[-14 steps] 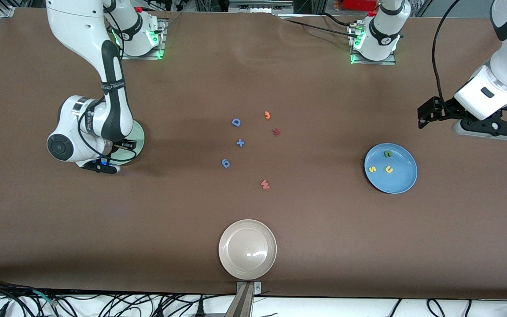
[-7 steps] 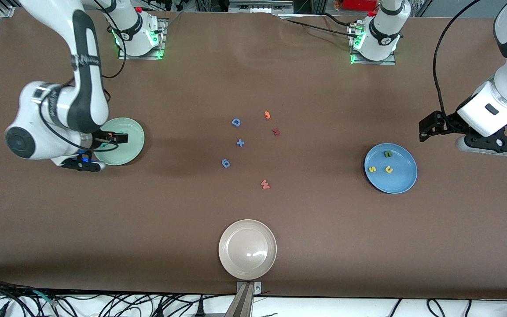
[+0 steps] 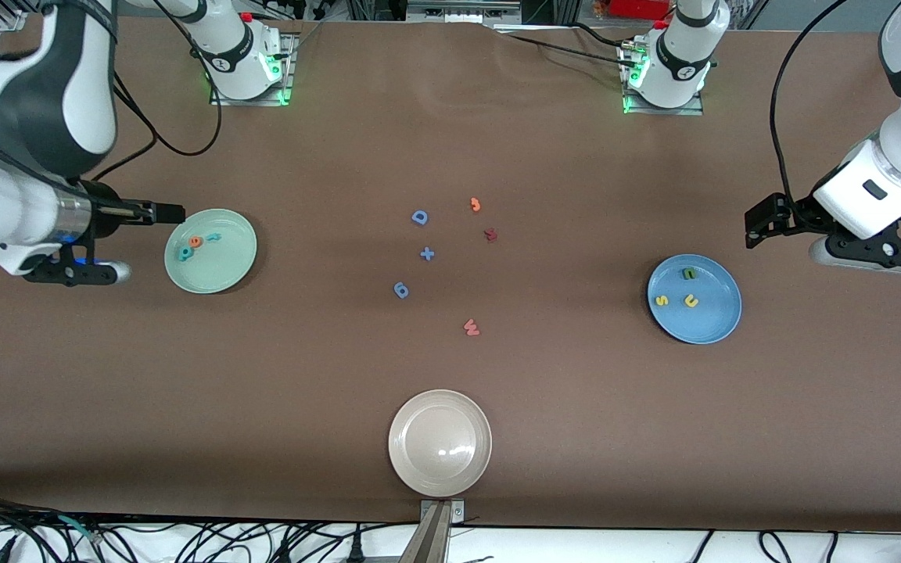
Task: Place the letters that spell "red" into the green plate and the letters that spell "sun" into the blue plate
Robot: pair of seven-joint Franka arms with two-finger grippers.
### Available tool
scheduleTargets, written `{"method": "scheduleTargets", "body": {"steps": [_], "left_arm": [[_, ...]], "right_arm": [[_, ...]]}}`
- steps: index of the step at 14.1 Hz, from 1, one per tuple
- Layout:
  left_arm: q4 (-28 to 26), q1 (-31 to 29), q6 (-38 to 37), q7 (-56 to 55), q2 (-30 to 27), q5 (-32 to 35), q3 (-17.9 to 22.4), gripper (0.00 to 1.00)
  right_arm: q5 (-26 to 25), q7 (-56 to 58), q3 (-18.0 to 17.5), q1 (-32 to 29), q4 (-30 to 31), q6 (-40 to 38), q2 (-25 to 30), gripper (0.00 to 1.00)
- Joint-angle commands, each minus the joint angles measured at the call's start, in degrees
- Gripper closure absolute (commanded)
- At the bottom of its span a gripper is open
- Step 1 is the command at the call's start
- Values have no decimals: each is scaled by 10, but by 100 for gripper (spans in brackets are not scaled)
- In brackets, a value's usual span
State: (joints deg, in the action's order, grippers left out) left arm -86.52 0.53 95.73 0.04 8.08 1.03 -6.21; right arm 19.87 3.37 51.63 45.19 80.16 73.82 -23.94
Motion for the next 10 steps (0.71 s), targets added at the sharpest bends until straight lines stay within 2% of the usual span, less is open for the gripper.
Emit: {"method": "scheduleTargets", "body": {"steps": [1,3,6,10], "left_arm": [[-26,-1,-3,-4,-29,-12,-1,0],[-50,-3,18,-3,-40,-18,-1,0],[-73,-2,33,-3,-57,-18,-1,0],[-110,-2,49,-3,-83,-18,-1,0]], "right_arm": [[-10,11,12,1,-4,-10,32,1],[-48,9,9,3,-25,-14,36,1],[-70,11,1,14,-25,4,35,1],[-72,11,-80,-55,-28,15,36,1]]}}
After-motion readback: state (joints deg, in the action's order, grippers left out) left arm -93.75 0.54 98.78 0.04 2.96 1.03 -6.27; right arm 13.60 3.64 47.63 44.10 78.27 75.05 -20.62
